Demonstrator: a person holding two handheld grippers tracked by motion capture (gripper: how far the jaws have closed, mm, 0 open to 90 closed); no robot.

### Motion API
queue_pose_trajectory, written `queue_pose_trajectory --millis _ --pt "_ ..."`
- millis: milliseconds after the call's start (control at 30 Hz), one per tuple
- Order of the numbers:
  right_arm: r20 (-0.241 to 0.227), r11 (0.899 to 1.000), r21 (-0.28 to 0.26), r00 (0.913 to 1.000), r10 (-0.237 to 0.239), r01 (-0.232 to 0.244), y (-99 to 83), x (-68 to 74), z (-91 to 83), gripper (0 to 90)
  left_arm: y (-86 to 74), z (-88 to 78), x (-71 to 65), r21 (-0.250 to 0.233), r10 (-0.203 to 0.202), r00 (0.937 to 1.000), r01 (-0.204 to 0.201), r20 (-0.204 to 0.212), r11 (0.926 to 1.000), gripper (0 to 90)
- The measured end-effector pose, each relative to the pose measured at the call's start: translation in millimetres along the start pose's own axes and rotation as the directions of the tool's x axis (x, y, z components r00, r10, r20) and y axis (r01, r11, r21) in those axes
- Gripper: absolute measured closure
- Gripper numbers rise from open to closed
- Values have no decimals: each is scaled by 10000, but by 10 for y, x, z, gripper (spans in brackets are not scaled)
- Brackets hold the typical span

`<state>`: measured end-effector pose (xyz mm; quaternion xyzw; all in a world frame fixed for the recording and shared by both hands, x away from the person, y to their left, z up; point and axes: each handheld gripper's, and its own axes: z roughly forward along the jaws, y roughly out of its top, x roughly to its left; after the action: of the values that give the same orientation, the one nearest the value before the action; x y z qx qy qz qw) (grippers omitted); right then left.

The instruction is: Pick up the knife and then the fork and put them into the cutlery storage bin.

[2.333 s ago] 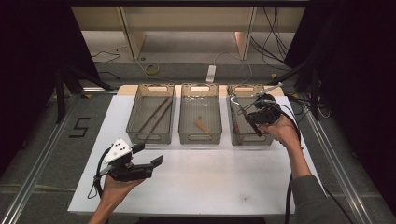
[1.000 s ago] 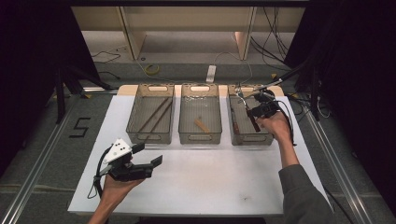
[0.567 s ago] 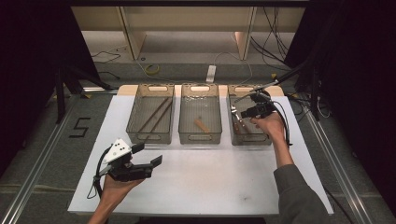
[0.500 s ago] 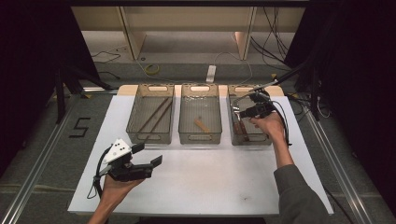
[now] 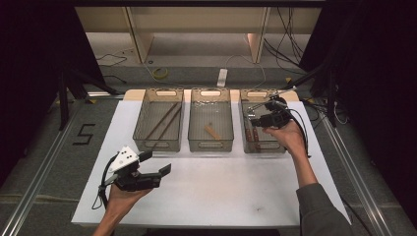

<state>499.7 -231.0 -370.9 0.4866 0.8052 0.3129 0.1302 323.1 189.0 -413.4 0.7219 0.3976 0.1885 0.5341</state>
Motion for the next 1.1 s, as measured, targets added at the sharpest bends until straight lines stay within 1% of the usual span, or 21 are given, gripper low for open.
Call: queue_pose_trajectory --millis 33,133,200,267,433,567,667,700,767,833,900,1000,1067,1100 --pt "34 10000 -23 10000 -39 40 -11 10 -7 484 0 -2 3 28 43 10000 -43 -1 10000 150" --pt "-78 9999 -107 10000 -52 51 -42 34 -20 468 -1 -1 5 48 55 10000 -55 -1 10000 151" --pt "-65 9999 -115 9999 -103 102 -58 58 -28 463 -1 3 2 -4 -2 10000 2 -1 10000 150" --pt "-114 9997 -160 9998 -175 173 -75 92 -38 455 -2 1 6 36 37 10000 -37 6 10000 151" --pt "21 9990 -252 9993 -382 382 -109 187 -71 424 -1 -1 5 3 4 10000 -4 12 10000 150" --pt "-56 9982 -402 9990 -447 445 -156 249 -95 392 2 -1 4 14 6 10000 -6 31 10000 150" --pt "-225 9965 -613 9980 -586 571 -195 291 -110 366 -1 -3 4 42 47 10000 -47 36 10000 150" --pt "-371 9955 -762 9975 -599 569 -216 304 -117 360 0 -3 5 11 20 10000 -20 21 10000 150" --pt "-479 9942 -921 9970 -608 562 -250 331 -131 344 0 -4 11 -2 14 10000 -14 22 10000 151" --pt "-740 9924 -1117 9955 -592 507 -294 368 -152 335 -3 1 8 21 -11 10000 11 29 10000 151" --pt "-755 9890 -1345 9945 -725 619 -333 408 -170 328 1 -1 2 40 31 10000 -31 51 10000 150" --pt "-855 9870 -1413 9923 -895 768 -376 467 -198 318 -1 2 -2 50 42 10000 -43 53 10000 151" --pt "-762 9854 -1420 9915 -1059 943 -395 503 -216 308 1 2 2 28 15 10000 -15 49 10000 151" --pt "-749 9828 -1572 9912 -1094 966 -412 522 -233 309 1 1 3 21 7 10000 -7 46 10000 150"
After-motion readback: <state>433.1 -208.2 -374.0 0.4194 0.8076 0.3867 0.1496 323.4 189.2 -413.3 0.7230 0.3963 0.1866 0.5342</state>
